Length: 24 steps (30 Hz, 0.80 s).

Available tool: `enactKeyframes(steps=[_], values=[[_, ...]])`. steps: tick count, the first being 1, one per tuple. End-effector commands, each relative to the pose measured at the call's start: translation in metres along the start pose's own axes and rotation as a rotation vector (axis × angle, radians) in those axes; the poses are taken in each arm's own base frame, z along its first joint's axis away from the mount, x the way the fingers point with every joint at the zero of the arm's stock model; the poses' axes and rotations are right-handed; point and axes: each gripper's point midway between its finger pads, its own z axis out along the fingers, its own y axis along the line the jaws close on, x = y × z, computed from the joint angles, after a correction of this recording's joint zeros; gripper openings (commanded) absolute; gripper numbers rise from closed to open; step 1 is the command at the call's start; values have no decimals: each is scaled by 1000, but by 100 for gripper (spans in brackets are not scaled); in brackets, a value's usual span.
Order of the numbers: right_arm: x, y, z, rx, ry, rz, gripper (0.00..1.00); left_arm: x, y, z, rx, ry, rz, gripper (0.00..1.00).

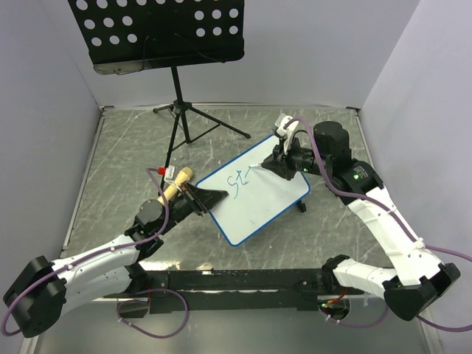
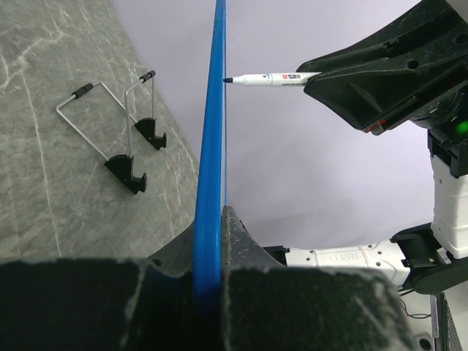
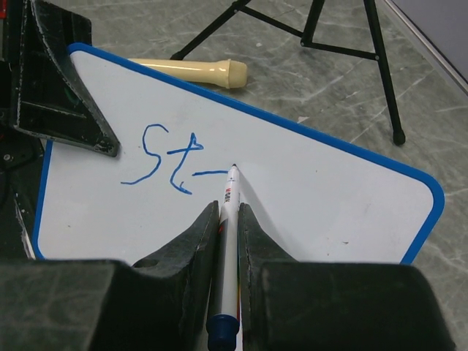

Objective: Write a sentence on the whiteboard

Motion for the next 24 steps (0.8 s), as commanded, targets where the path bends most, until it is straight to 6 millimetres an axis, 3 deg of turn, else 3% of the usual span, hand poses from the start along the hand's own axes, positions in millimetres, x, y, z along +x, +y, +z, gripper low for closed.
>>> enactKeyframes(steps=[1, 8, 24], values=[[-18, -3, 3, -18, -40, 3, 0, -26, -61, -2, 228, -86, -5, 1], [-11, 11, 6, -98, -21, 11, 0, -26, -60, -2, 225, -88, -4, 1], [22, 18, -2, -96, 48, 13, 0, -37, -57, -9, 196, -149, -1, 1]])
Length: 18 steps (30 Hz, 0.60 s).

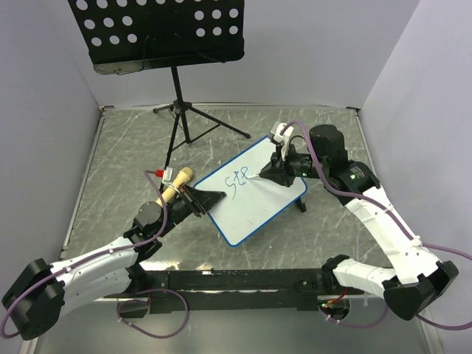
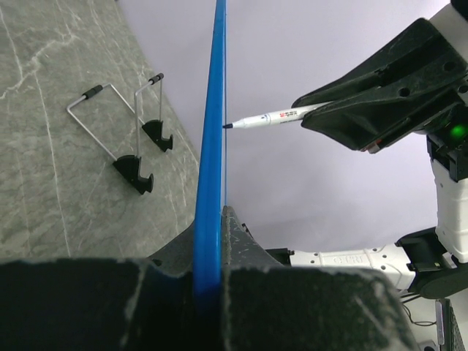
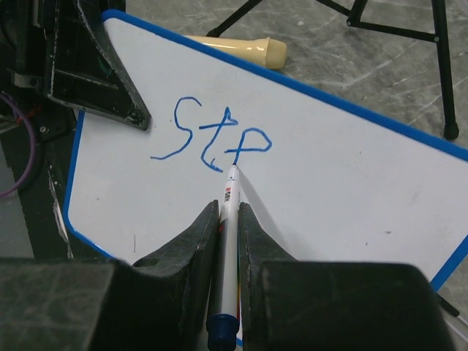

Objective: Write a sentence on the whiteboard

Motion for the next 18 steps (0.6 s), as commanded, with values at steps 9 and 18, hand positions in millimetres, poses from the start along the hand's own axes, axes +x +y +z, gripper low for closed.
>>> enactKeyframes(steps=[9, 18], values=[[-13, -17, -18, 93, -47, -7, 0, -35, -63, -5, 216, -124, -2, 1], [-53, -6, -40, 52, -186, -53, 0, -31, -60, -4, 212, -108, -2, 1]])
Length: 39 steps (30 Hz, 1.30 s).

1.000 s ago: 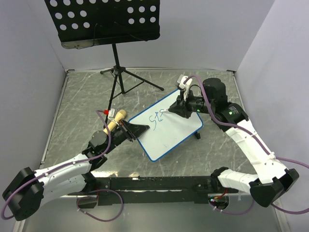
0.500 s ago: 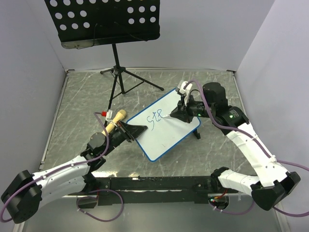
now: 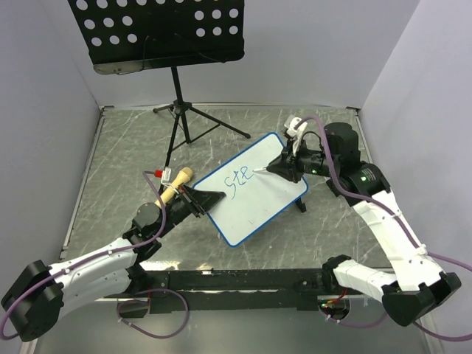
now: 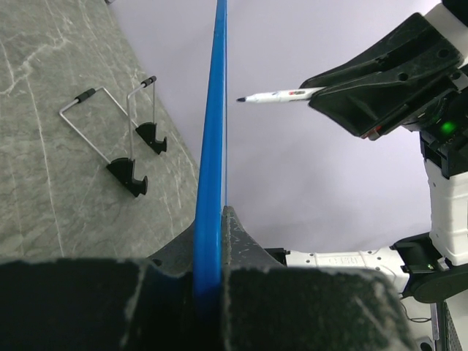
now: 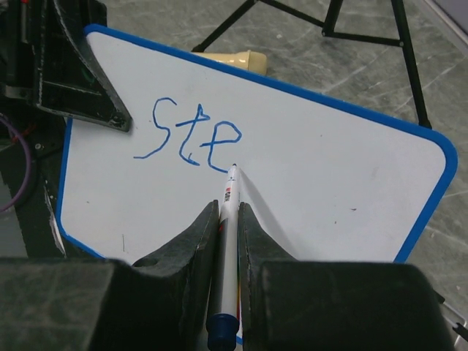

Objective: Write a sentence on the whiteboard

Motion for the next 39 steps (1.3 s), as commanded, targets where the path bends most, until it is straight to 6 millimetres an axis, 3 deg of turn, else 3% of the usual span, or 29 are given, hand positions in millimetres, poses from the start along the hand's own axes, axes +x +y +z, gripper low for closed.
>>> enactKeyframes(steps=[1, 16, 35, 39], values=[[-43, 4, -19, 12, -135, -69, 0, -29, -56, 0, 197, -95, -6, 1], [-22, -19, 2, 51, -62, -24, 0, -26, -62, 2, 232, -73, -1, 1], [31, 5, -8, 0, 40, 6, 0, -37, -59, -2, 208, -114, 14, 1], [23, 9, -10, -16, 15, -2, 0, -36, -57, -2, 206, -107, 10, 1]])
